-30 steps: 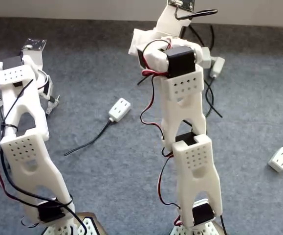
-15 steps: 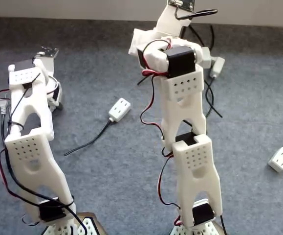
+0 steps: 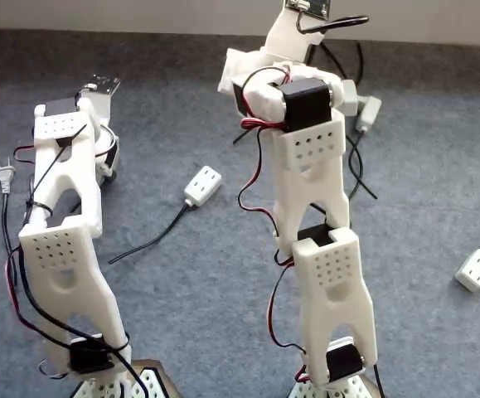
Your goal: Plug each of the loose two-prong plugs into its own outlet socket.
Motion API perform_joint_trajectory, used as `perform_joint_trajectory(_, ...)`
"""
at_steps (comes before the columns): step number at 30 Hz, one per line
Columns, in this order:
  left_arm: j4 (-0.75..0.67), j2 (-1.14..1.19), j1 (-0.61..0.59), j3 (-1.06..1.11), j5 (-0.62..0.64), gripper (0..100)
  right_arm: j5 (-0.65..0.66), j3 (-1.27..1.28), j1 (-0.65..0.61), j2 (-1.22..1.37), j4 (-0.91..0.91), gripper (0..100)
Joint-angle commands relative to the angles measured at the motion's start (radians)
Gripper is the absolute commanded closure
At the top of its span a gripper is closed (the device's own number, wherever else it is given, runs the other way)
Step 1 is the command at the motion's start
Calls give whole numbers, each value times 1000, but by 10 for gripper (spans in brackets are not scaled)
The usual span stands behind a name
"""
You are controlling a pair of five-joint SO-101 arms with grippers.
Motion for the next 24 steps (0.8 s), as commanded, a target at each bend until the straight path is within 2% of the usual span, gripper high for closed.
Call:
perform_joint_trajectory(1, -6, -35, -16, -4, 2, 915, 14, -113, 12, -56, 12, 674)
perform_joint_trajectory(7, 11, -35, -62, -4, 2, 861, 14, -113, 10, -56, 12, 674)
perform_joint_trajectory(12, 66, -35, -59, -4, 5, 859, 14, -113, 10, -54, 12, 674)
perform_joint_trajectory(24, 84, -35, -58, 36, 6, 860, 14, -113, 10, -54, 12, 674)
